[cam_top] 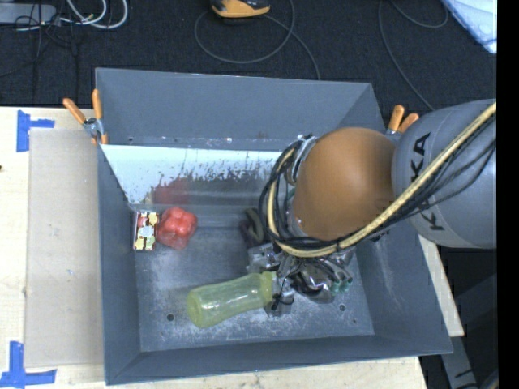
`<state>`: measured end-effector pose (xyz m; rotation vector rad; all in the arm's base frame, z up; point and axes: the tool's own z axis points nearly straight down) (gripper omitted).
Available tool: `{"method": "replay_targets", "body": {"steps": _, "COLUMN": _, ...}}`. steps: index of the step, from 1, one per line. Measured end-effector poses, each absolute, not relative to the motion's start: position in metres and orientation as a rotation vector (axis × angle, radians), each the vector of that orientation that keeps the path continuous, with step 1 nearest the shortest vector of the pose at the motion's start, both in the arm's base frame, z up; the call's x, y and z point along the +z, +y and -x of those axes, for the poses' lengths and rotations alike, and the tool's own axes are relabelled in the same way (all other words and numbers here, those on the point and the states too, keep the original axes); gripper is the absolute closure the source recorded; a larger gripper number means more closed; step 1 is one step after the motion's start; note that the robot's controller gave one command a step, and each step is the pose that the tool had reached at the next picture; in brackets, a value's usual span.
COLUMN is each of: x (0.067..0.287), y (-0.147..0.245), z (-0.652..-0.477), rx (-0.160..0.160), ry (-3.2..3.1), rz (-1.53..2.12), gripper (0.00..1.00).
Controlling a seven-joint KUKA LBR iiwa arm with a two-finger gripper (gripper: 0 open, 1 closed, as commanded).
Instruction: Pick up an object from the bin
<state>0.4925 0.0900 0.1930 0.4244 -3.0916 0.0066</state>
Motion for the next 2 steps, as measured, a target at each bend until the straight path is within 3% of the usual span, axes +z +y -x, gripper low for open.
{"method": "replay_targets", "body": {"steps": 1, "x": 0.252, "y": 0.097, "z": -0.491, "rx": 0.006, "ry": -3.094, "rz": -0.450, "gripper": 1.00}}
{"method": "replay_targets", "body": {"steps": 2, "x": 0.276, "y": 0.099, "z": -0.491, "rx": 0.005, "ry": -3.091, "rz": -0.464, "gripper": 1.00}}
